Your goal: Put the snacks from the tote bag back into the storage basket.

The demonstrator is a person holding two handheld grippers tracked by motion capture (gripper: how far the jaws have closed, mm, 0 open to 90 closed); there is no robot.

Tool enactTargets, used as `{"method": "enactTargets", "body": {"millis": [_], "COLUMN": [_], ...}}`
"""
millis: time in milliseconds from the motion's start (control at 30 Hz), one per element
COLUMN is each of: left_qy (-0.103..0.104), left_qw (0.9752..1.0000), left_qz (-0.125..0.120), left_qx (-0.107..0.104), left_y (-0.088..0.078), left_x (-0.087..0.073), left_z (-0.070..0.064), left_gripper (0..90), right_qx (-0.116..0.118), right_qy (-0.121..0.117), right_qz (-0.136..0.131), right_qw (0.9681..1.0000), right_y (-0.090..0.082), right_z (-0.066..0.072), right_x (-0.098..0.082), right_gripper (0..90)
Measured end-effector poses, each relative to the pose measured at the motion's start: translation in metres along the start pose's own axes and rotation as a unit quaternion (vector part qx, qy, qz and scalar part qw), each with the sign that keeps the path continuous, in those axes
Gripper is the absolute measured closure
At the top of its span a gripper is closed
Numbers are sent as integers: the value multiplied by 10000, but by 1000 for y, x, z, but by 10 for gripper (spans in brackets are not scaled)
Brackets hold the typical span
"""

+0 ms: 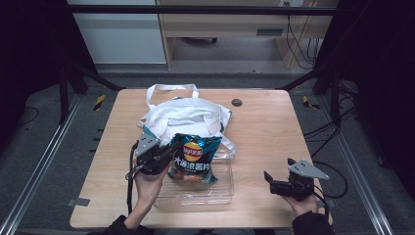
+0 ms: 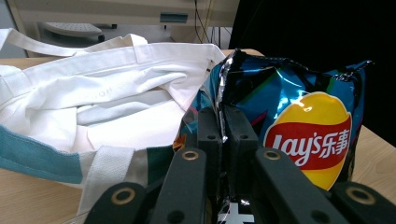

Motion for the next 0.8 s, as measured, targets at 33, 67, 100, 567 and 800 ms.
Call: {"method": "enactTargets", "body": {"millis": [33,67,100,567,800], "left_qy": [5,4,5,52,5], "left_qw": [10000,10000,10000,9999,9997], "left_qz": [-2,-7,-9,26,90], "left_qx": [0,-6,-23,-87,-216], "left_y": [1,1,1,-1,-4], "left_x": [0,0,1,1,2], "left_z": [0,0,0,7,7], "left_gripper": [853,848,839,493,450], "right_qx": [1,3,4,8,9], "right_qy": [9,12,12,20,16], "right_qz": [8,8,5,-25,-35], "right_qw": [10000,10000,10000,10000,10000], "right_y": [0,0,0,-1,-2], "right_z": [0,0,0,0,0], "right_x": [0,0,0,0,1], "right_gripper": [54,54,55,54,54]}}
Point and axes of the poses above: each handheld gripper's, and its own axes: y roughly forward along the jaws, x roughly out of its top, z roughly to its left, the point moved 3 cm from there along y, roughly forward along the jaws, and after that the axes turned 7 degrees about -x, right-handed, at the moved point
